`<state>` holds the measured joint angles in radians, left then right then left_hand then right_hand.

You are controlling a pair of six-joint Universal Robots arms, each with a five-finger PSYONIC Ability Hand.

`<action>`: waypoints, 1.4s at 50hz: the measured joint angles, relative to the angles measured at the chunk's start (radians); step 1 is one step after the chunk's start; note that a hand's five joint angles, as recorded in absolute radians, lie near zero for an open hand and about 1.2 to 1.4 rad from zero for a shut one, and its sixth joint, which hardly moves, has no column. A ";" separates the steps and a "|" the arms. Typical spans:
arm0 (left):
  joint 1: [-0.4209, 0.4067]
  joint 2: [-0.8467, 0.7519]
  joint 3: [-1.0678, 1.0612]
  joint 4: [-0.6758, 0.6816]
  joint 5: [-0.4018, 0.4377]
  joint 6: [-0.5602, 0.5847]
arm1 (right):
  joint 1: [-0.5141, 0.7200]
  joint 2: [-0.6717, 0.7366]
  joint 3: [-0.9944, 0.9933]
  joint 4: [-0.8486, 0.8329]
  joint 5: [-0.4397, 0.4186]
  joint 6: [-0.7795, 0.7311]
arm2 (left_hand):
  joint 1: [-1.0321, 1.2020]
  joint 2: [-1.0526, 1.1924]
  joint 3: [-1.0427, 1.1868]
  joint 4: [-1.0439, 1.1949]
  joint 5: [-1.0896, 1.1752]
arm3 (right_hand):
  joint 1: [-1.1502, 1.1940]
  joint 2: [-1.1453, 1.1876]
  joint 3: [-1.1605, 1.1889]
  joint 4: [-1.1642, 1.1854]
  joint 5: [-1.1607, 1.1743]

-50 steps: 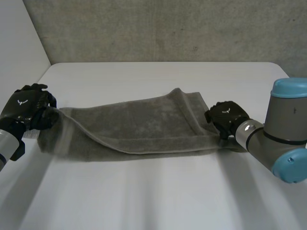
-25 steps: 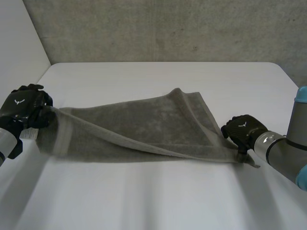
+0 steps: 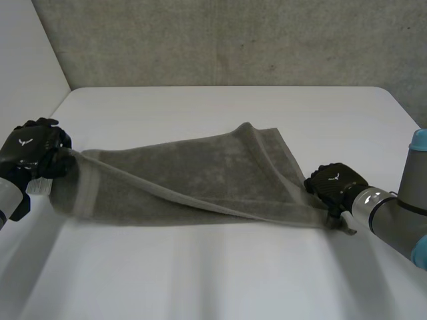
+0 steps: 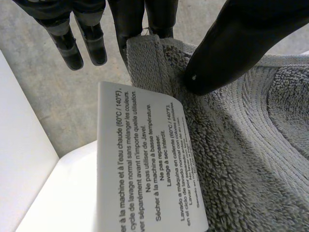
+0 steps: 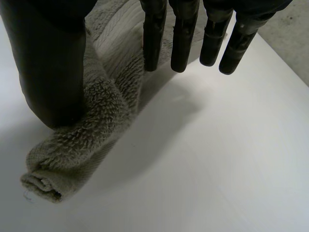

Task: Fold the towel.

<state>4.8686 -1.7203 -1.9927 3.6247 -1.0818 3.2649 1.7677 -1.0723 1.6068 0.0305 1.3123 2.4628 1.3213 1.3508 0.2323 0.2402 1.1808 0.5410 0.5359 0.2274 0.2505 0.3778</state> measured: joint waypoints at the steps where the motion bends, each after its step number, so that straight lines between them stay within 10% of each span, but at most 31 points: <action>1: 0.000 -0.001 0.002 0.000 -0.004 0.000 | 0.001 0.001 0.002 0.001 -0.001 -0.001 | 0.000 0.000 0.000 0.000 0.000 | 0.000 0.000 0.000 0.000 -0.001; 19: -0.001 -0.105 0.106 -0.001 -0.117 0.001 | 0.006 0.006 0.007 0.017 -0.002 -0.006 | 0.000 0.000 0.000 0.000 0.000 | 0.007 0.006 0.000 0.000 -0.006; 29: -0.003 -0.092 0.098 -0.002 -0.132 0.002 | 0.004 -0.003 -0.002 0.018 -0.023 0.006 | 0.000 0.000 0.000 0.000 0.000 | 0.768 0.712 0.000 0.000 0.770; 43: -0.023 0.049 -0.010 -0.005 -0.106 -0.005 | -0.007 -0.223 -0.007 0.103 -0.082 0.202 | 0.000 0.000 0.000 0.000 0.000 | 0.772 0.716 0.000 0.000 0.775; 55: -0.035 0.122 -0.065 -0.004 0.002 -0.004 | -0.021 -0.167 -0.049 0.420 -0.097 -0.045 | 0.000 0.000 0.000 0.000 0.000 | 0.771 0.721 0.000 0.000 0.775; 70: -0.234 -0.218 0.675 -0.045 -0.158 -0.022 | 0.076 -0.028 -0.729 0.095 -0.073 0.295 | 0.000 0.003 0.000 0.000 0.000 | 0.776 0.722 0.000 0.000 0.775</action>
<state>4.6350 -1.9380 -1.3179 3.5798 -1.2399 3.2433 1.8440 -1.1006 0.8774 0.1258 1.2391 2.7583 1.3212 1.3534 0.2323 0.2402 1.1809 1.3166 1.2574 0.2274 0.2505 1.1530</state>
